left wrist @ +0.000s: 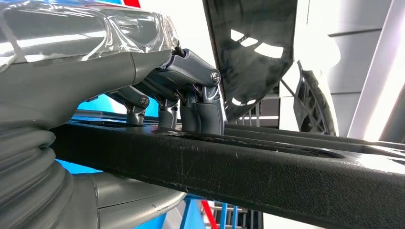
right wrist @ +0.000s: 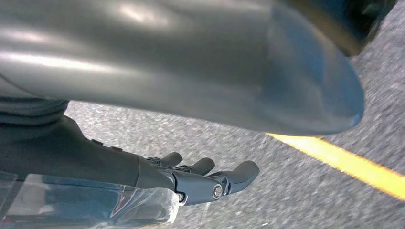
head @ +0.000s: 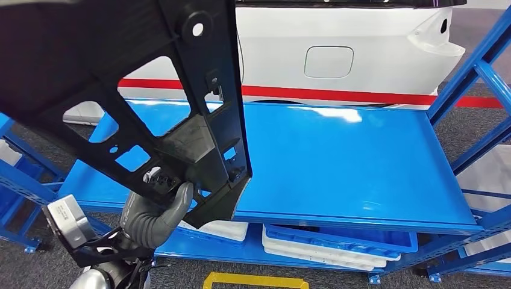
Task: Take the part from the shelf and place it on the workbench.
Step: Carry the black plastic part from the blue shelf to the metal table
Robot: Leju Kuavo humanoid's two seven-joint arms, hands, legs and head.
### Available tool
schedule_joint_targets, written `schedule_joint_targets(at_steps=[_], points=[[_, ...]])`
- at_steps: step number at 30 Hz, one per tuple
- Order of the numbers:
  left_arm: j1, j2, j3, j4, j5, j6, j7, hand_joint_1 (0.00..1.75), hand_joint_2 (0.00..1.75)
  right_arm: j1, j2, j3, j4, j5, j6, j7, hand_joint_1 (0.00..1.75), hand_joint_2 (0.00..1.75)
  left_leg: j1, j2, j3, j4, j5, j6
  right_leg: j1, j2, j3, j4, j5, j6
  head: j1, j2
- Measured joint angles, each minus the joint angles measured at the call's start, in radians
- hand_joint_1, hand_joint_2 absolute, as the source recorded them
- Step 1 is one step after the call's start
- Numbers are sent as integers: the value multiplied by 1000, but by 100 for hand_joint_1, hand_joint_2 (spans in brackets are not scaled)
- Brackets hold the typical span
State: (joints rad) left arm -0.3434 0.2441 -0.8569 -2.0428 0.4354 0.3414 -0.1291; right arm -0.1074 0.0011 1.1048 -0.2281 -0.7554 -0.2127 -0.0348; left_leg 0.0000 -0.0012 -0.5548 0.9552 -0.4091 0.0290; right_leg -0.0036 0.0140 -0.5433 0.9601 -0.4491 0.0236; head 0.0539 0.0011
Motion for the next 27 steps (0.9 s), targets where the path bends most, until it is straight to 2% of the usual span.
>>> schedule_joint_targets(at_steps=[1, 2, 3, 5, 6, 7, 8, 9, 11, 12, 13, 16, 17, 18, 20, 21, 22, 23, 24, 25, 27], points=[[0, 0, -1, 0, 0, 0, 0, 175, 175, 1, 0, 0, 0, -1, 0, 0, 0, 0, 1, 0, -3, 5, -6, -4, -2, 0, -1, -2, 4, -5, 0, 0], [0, 0, -2, 0, 0, 0, 0, 175, 175, 0, 0, 0, 0, -1, 0, 0, 0, 0, 1, 0, -11, 24, -24, -8, -4, 0, -3, -5, 8, -11, -2, 0], [0, 0, -2, 0, -1, 0, 0, 175, 175, 0, 0, 0, 0, -2, 0, 0, 0, 0, 4, 0, -26, 63, -54, -13, -5, 0, -6, -5, 12, -16, -5, 0], [1, -1, -4, 0, -1, 0, 0, 175, 175, -1, 0, 0, 0, -5, 0, 0, 0, 0, 7, 0, -78, 198, -135, -23, -5, 2, -16, -5, 19, -23, -10, 0], [2, -1, -5, 1, -2, 0, 0, 175, 175, 0, 0, 0, 0, -7, 0, 0, 0, 0, 8, 0, -101, 263, -165, -26, -5, 3, -22, -5, 23, -24, -12, 0], [3, -1, -6, 1, -2, 0, 0, 175, 175, 0, 0, 0, 0, -7, 0, 0, 0, 0, 9, 0, -110, 299, -177, -27, -4, 5, -28, -4, 28, -24, -12, 0], [4, -2, -6, 2, -2, 0, 0, 175, 175, 1, 0, 0, 0, -8, 0, 0, 0, 0, 9, 0, -98, 292, -169, -28, -4, 6, -33, -4, 32, -23, -12, 0], [4, -2, -7, 2, -2, 0, 0, 175, 175, 1, 0, 0, 0, -8, -1, 0, 0, 0, 10, 0, -65, 242, -145, -27, -4, 8, -37, -4, 36, -21, -13, 0], [2, -3, -8, 3, -5, 0, -1, 175, 175, 0, 0, 0, 0, -7, -1, 0, 0, 0, 10, -3, 28, 83, -90, -22, -3, 13, -43, -3, 44, -15, -14, 0], [1, -4, -8, 3, -8, 0, -1, 175, 175, 0, 0, 0, 0, -7, -2, 0, 0, 0, 8, -4, 59, 24, -72, -17, -2, 15, -45, -2, 48, -11, -14, 0], [0, -4, -8, 3, -11, 0, -1, 175, 175, 0, 0, 0, 0, -6, -3, 0, 0, 0, 5, -6, 74, -8, -64, -12, -1, 15, -48, -2, 53, -6, -15, 0], [0, -7, -10, 3, -16, 0, -2, 175, 175, 1, 0, 0, 1, -4, -4, -1, 0, 0, 1, -4, 62, -14, -49, 6, -1, 16, -58, 1, 61, 11, -15, 0], [-1, -9, -11, 3, -16, 0, -2, 175, 175, 1, -1, 0, 1, -3, -5, -1, 0, 0, 3, -1, 56, -15, -40, 14, -2, 13, -67, 16, 44, 16, -15, 0], [-1, -11, -12, 3, -16, 0, -2, 175, 175, 2, -1, 0, 1, -2, -5, -1, 0, 0, 6, 2, 49, -17, -31, 22, -3, 9, -82, 50, 11, 19, -14, 0], [-1, -13, -14, 3, -16, 0, -2, 175, 175, 1, -1, 0, 1, -1, -6, -1, 0, 0, 6, 7, 30, -17, -16, 32, -6, 2, -126, 178, -87, 26, -13, 0], [0, -14, -16, 4, -16, 0, -2, 175, 175, 1, -1, 0, 1, -1, -6, -1, 0, 0, 5, 10, 20, -17, -9, 32, -7, 1, -144, 245, -123, 29, -13, 0], [0, -14, -17, 4, -16, 0, -2, 175, 175, 1, -1, 0, 1, -1, -7, -1, 0, 0, 5, 12, 10, -16, -2, 32, -7, 1, -151, 292, -138, 31, -13, 0], [1, -15, -19, 5, -16, 0, -2, 175, 175, 1, -1, 0, 1, -1, -7, -1, 0, 0, 5, 13, 1, -15, 5, 30, -7, 1, -140, 304, -131, 32, -13, 0], [1, -15, -20, 5, -16, 0, -2, 175, 175, 1, -1, 0, 1, -1, -7, -1, 0, 0, 5, 14, -9, -14, 12, 28, -7, 1, -110, 277, -108, 32, -13, 0], [1, -16, -22, 6, -16, 0, -2, 175, 175, 0, -1, 0, 1, -1, -7, -1, 0, 0, 5, 14, -17, -12, 19, 25, -7, 0, -61, 213, -77, 31, -13, 0], [0, -16, -23, 6, -16, 0, -3, 175, 175, -3, -2, 0, 1, 0, -7, -2, 0, 0, 3, 14, -29, -7, 29, 17, -5, -5, 45, 55, -53, 27, -13, 0]])
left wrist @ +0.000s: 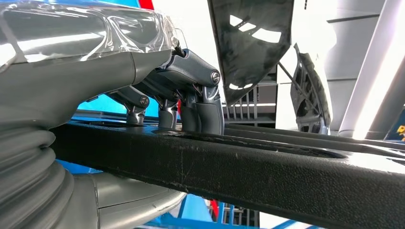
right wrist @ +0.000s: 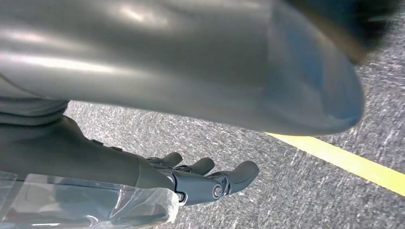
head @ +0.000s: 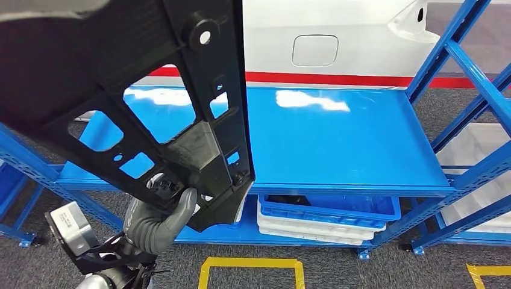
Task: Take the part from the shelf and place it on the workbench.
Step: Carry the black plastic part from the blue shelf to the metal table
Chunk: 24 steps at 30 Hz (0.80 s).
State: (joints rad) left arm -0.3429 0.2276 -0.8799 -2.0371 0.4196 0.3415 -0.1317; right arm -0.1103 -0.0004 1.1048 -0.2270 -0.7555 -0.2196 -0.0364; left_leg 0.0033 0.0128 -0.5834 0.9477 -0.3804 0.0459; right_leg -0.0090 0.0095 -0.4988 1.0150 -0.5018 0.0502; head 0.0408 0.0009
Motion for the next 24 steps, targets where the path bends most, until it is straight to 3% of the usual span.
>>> schedule_joint_targets(at_steps=[1, 2, 5, 6, 7, 9, 10, 11, 12, 13, 15, 17, 18, 20, 21, 22, 24], points=[[0, 0, 0, 0, 0, 0, 0, 175, 175, -2, 0, 0, 0, 0, 0, 0, 0, 0, -1, 0, -1, 1, 5, -5, 2, -1, 33, -53, 0, -4, -1, 0], [-1, 0, -1, 0, 0, 0, -1, 175, 175, -3, 0, 0, 0, 1, 0, -1, 0, 0, -2, 1, -2, 2, 10, -10, 4, -2, 47, -78, -6, -9, -2, 0], [-1, -1, -3, 0, 0, 0, -2, 175, 175, -2, 0, 0, 0, 0, -1, 0, 0, 0, 1, 0, -6, 3, 21, -27, 7, -2, 38, -80, 9, -27, -4, 0], [0, -1, -4, 0, 0, 0, -2, 175, 175, -1, 0, 0, 0, 0, -1, 0, 0, 0, 2, -1, -15, 18, 2, -33, 5, -4, 30, -81, 18, -35, -6, 0], [0, -1, -4, 0, 1, 0, -2, 175, 175, -2, 0, 0, 0, 1, -1, 0, 0, 0, 3, -2, -30, 54, -36, -38, 4, -5, 19, -82, 29, -42, -7, 0], [0, -1, -5, 1, 1, 0, -3, 175, 175, -3, 1, 0, 0, 2, -2, 2, 0, 0, 6, -2, -72, 186, -143, -44, 3, -5, -10, -82, 52, -50, -10, 0], [0, -1, -5, 1, 1, 0, -3, 175, 175, -3, 1, 0, 0, 2, -2, 2, 0, 0, 6, -2, -88, 257, -181, -46, 4, -5, -26, -81, 63, -52, -11, 0], [1, -1, -5, 1, 1, 0, -3, 175, 175, -3, 2, 0, 0, 2, -3, 3, 0, 0, 6, -2, -92, 304, -194, -46, 6, -5, -42, -81, 74, -53, -12, 0], [1, -1, -6, 2, 2, 0, -3, 175, 175, -2, 2, 0, 0, 2, -3, 4, 0, 0, 5, -2, -80, 317, -183, -44, 7, -5, -56, -80, 84, -53, -12, 0], [0, -1, -6, 2, 3, 0, -3, 175, 175, -2, 2, 0, 0, 2, -4, 4, 0, 0, 4, -3, -51, 294, -155, -40, 9, -5, -70, -80, 94, -52, -12, 0], [-1, -1, -6, 2, 5, 1, -3, 175, 175, -3, 3, 0, 0, 2, -4, 4, 0, 0, -2, -5, 54, 153, -104, -22, 14, -3, -93, -80, 114, -50, -13, 0], [-5, -2, -6, 2, 7, 1, -3, 175, 175, -3, 5, 0, 0, 2, -4, 3, 0, 0, -9, -8, 151, -1, -106, -6, 16, -2, -105, -81, 132, -43, -13, 0], [-6, -2, -6, 2, 9, 1, -3, 175, 175, -4, 6, 0, 0, 2, -4, 2, 0, 0, -13, -9, 172, -43, -114, -2, 16, -2, -109, -82, 142, -38, -13, 0], [-9, -3, -6, 3, 14, 1, -4, 175, 175, -3, 5, 0, 0, 2, -4, 2, 0, 0, -13, -6, 163, -60, -104, 3, 13, -1, -119, -83, 155, -27, -15, 0], [-9, -3, -6, 3, 16, 1, -4, 175, 175, -1, 4, 0, 1, 2, -4, 2, 0, 0, -11, -4, 153, -61, -92, 7, 12, 0, -127, -74, 142, -22, -15, 0], [-9, -3, -6, 3, 17, 1, -4, 175, 175, 0, 3, 0, 1, 1, -4, 2, 0, 0, -8, -2, 141, -63, -80, 13, 11, 0, -139, -48, 108, -16, -15, 0], [-10, -4, -6, 4, 19, 1, -4, 175, 175, 1, 2, 0, 1, 0, -4, 2, 0, 0, -6, -1, 117, -62, -57, 21, 6, -1, -172, 65, -3, -5, -15, 0]])
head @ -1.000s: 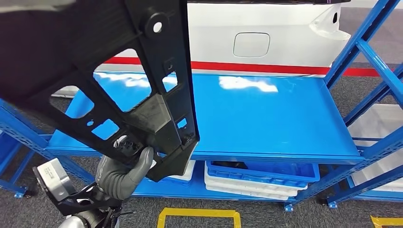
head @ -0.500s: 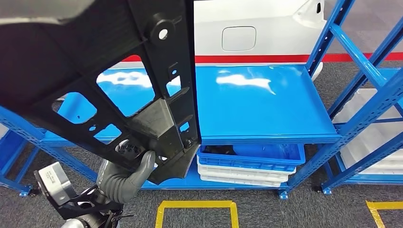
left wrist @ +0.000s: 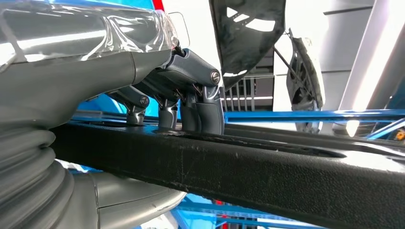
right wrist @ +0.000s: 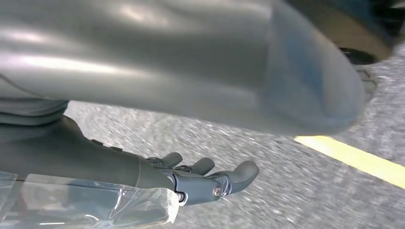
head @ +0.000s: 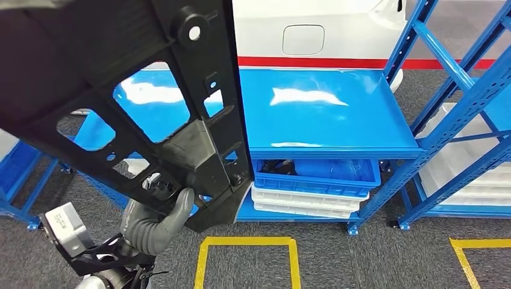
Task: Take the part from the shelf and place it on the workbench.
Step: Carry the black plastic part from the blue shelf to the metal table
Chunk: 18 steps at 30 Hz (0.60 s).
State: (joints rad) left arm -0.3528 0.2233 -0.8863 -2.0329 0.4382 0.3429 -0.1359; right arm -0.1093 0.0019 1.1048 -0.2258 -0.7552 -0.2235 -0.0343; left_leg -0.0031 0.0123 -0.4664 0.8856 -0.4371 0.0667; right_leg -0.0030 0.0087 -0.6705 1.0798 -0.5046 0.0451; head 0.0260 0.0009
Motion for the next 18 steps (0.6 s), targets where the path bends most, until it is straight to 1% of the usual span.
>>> schedule_joint_targets(at_steps=[1, 2, 3, 4, 5, 6, 7, 8, 9, 10, 11, 12, 13, 14, 16, 17, 18], points=[[0, 0, 0, 1, 1, 0, 0, 175, 175, 0, 0, 0, 0, -1, 0, 0, 0, 0, 0, 1, -14, 2, 10, 2, -2, 0, -15, 73, -42, 4, 0, 0], [0, 0, 0, 1, 2, 0, 0, 175, 175, 1, 0, 0, 0, -1, 0, 0, 0, 0, 0, 2, -28, 4, 20, 0, -4, 0, -22, 135, -60, 8, 0, 0], [1, 0, 0, 2, 2, 0, 0, 175, 175, 1, 0, 0, 0, -2, 0, 0, 0, 0, 0, 3, -43, 7, 28, -2, -6, 0, -18, 171, -48, 11, 0, 0], [1, 0, 0, 3, 2, 0, -1, 175, 175, 1, 0, 0, 0, -3, 0, 0, 0, 0, 1, 3, -57, 12, 35, -5, -8, -1, 3, 170, -17, 13, 1, 0], [2, 0, 0, 3, 3, 0, -2, 175, 175, 0, 0, 0, 0, -4, 0, 0, 0, 0, 2, 3, -71, 18, 41, -8, -10, -1, 42, 130, 15, 14, 1, 0], [2, 0, 0, 4, 3, 0, -3, 175, 175, -1, 0, 0, 0, -5, 0, 0, 0, 0, 2, 3, -83, 25, 45, -12, -11, -2, 98, 60, 33, 14, 1, 0], [2, 0, 0, 4, 3, 0, -5, 175, 175, -2, 0, 0, 0, -6, 0, 0, 0, 0, 1, 3, -93, 34, 49, -17, -10, -2, 158, -26, 30, 12, 0, 0], [2, 0, 0, 4, 3, 0, -6, 175, 175, -4, 0, 0, 0, -7, 0, 0, 0, 0, 0, 3, -101, 42, 53, -22, -9, -2, 205, -99, 16, 9, 0, 0], [2, -1, 0, 4, 3, 0, -7, 175, 175, -5, 0, 0, 0, -7, 0, 0, 0, 0, -1, 3, -105, 47, 58, -28, -7, -2, 234, -147, 0, 3, 0, 0], [1, -1, 0, 4, 4, 0, -8, 175, 175, -6, 0, 0, 0, -7, 0, 0, 0, 0, 0, 4, -108, 50, 62, -33, -5, -2, 243, -169, -9, -3, -1, 0], [2, -1, 0, 4, 5, 0, -8, 175, 175, -5, 0, 0, 0, -7, 0, 0, 0, 0, 2, 4, -111, 52, 65, -39, -6, -3, 239, -170, -6, -11, -1, 0], [2, -1, 0, 4, 6, 0, -8, 175, 175, -4, 0, 0, 0, -8, 0, 0, 0, 0, 4, 3, -116, 60, 58, -45, -6, -3, 236, -171, -1, -19, -2, 0], [2, -1, 0, 5, 9, 0, -8, 175, 175, -3, 0, 0, 0, -8, 0, 0, 0, 0, 7, 1, -127, 86, 35, -51, -7, -4, 232, -172, 5, -28, -3, 0], [3, -1, 0, 5, 11, 0, -8, 175, 175, -3, 0, 0, 0, -9, 0, 0, 0, 0, 9, 0, -146, 134, -2, -56, -9, -5, 226, -173, 12, -35, -4, 0], [4, -1, 0, 6, 13, -1, -8, 175, 175, -3, 0, 0, 0, -10, 0, 1, 0, 0, 12, -1, -198, 277, -84, -65, -7, -5, 211, -172, 24, -42, -7, 0], [5, -1, 0, 6, 13, -1, -8, 175, 175, -2, 0, 0, 0, -11, 0, 1, 0, 0, 13, -1, -216, 335, -105, -68, -7, -5, 204, -171, 29, -42, -7, 0], [6, -1, 0, 6, 13, -1, -8, 175, 175, -1, 0, 0, 0, -11, 0, 1, 0, 0, 13, -1, -220, 362, -107, -68, -6, -4, 199, -171, 32, -42, -8, 0]])
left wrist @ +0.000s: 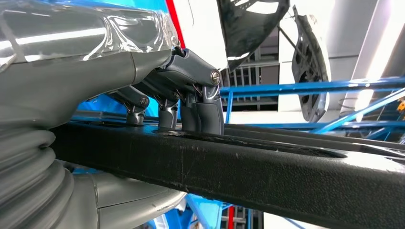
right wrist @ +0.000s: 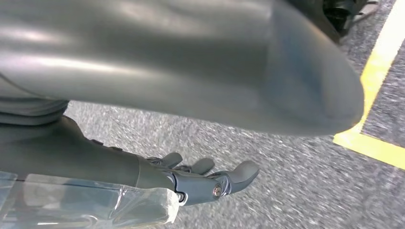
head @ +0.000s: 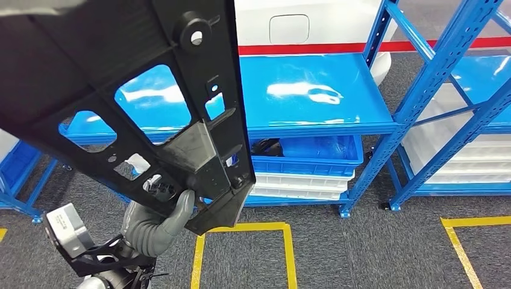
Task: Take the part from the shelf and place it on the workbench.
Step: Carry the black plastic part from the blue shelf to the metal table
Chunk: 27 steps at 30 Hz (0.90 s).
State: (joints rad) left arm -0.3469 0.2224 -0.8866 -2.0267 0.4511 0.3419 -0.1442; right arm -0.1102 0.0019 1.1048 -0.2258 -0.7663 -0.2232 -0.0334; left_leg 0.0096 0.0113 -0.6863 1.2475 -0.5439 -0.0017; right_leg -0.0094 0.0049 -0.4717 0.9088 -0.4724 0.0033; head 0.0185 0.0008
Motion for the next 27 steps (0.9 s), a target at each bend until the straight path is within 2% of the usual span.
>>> schedule_joint_targets(at_steps=[1, 2, 4, 5, 6, 8, 10, 11, 13, 14, 15, 16, 17, 19, 20, 21, 24, 25, 26, 27], points=[[0, 0, 0, 0, -1, 0, 0, 175, 175, 1, 0, 0, 0, 0, 0, 0, 0, 0, 0, 0, 17, -15, 17, 1, 0, 1, -3, 0, 3, 1, 0, 0], [0, 0, 0, 0, -1, 0, 0, 175, 175, 2, 0, 0, 0, 0, 0, 0, 0, 0, 0, -1, 53, -71, 47, 5, 1, 2, -5, 1, 4, 2, 0, 0], [0, 0, 0, 0, -1, 0, 0, 175, 175, 1, 2, 0, 0, 0, 0, 0, 0, 0, -5, -5, 142, -224, 102, 19, 4, 4, -6, 1, 6, 5, 0, 0], [-1, 0, 0, 0, -1, 0, 0, 175, 175, 0, 3, 0, 0, 0, 0, 0, 0, 0, -8, -8, 171, -281, 116, 26, 5, 5, -8, 2, 8, 9, 0, 0], [-1, 0, 0, 0, -1, 0, 0, 175, 175, -1, 4, 0, 0, 1, 0, 0, 0, 0, -11, -9, 185, -311, 119, 32, 6, 6, -11, 2, 10, 13, -1, 0], [-2, -1, 0, 0, 0, 0, 0, 175, 175, -1, 5, 0, 0, 1, 0, 1, 0, 0, -11, -9, 185, -328, 117, 39, 7, 6, -18, 3, 13, 22, -1, 0], [-2, -2, 0, 0, 0, 0, 0, 175, 175, -1, 6, 0, 0, 1, -1, 1, 0, 0, -5, -7, 182, -336, 119, 47, 8, 5, -34, 31, -9, 32, 0, 0], [-2, -3, 0, 0, 0, 0, 0, 175, 175, -1, 6, 0, 0, 1, -1, 1, 0, 0, -2, -6, 181, -339, 122, 51, 8, 4, -54, 74, -36, 36, 1, 0], [-1, -4, -1, 0, 0, 0, 0, 175, 175, -1, 6, 0, 0, 1, -1, 1, 0, 0, -3, -3, 178, -338, 124, 55, 5, 4, -120, 218, -105, 41, 2, 0], [0, -4, -1, 1, 1, 0, 0, 175, 175, 0, 6, 0, 0, 1, -1, 1, 0, 0, -4, -3, 176, -336, 124, 56, 4, 4, -152, 285, -127, 43, 2, 0], [0, -4, -2, 2, 2, 0, 0, 175, 175, 2, 6, 0, 0, 1, -1, 2, 0, 0, -4, -2, 175, -334, 124, 56, 3, 4, -170, 322, -131, 45, 2, 0], [0, -4, -2, 2, 2, 0, 0, 175, 175, 2, 6, 0, 0, 0, -1, 2, 0, 0, -4, -2, 174, -332, 124, 56, 2, 4, -168, 316, -114, 46, 2, 0], [1, -5, -3, 3, 4, 0, 0, 175, 175, 3, 5, 0, 0, 0, -1, 2, 0, 0, -4, -2, 174, -329, 124, 55, 1, 3, -145, 266, -79, 46, 2, 0], [0, -5, -3, 4, 5, -1, 0, 175, 175, 1, 5, 0, 0, 0, -2, 2, 0, 0, -7, -3, 172, -322, 121, 51, -2, 2, -77, 119, -9, 45, 2, 0], [0, -5, -3, 4, 6, -1, 0, 175, 175, 0, 5, 0, 0, 0, -2, 2, 0, 0, -9, -3, 168, -318, 121, 48, -2, 2, -55, 66, 10, 43, 1, 0], [0, -5, -3, 4, 6, -2, 0, 175, 175, 0, 5, 0, 0, 0, -3, 3, 0, 0, -11, -3, 162, -314, 121, 45, -1, 2, -46, 39, 16, 41, 1, 0], [0, -5, -4, 4, 6, -4, 0, 175, 175, 2, 5, 0, 0, 0, -4, 8, 0, 0, -11, -3, 149, -305, 121, 31, -1, 5, -56, 36, 19, 27, 0, 0], [0, -5, -4, 4, 6, -4, 0, 175, 175, 2, 4, 0, 0, 0, -4, 10, 0, 0, -10, -3, 141, -289, 108, 26, -2, 5, -59, 35, 23, 21, -1, 0], [-1, -5, -4, 4, 6, -4, 0, 175, 175, 2, 4, 0, 0, 0, -4, 10, 0, 0, -8, -3, 126, -252, 82, 20, -4, 5, -61, 34, 27, 15, -1, 0], [-1, -5, -4, 4, 6, -4, 0, 175, 175, 1, 4, 0, 0, 0, -4, 10, 0, 0, -6, -3, 101, -192, 46, 15, -4, 5, -64, 34, 29, 10, -2, 0]])
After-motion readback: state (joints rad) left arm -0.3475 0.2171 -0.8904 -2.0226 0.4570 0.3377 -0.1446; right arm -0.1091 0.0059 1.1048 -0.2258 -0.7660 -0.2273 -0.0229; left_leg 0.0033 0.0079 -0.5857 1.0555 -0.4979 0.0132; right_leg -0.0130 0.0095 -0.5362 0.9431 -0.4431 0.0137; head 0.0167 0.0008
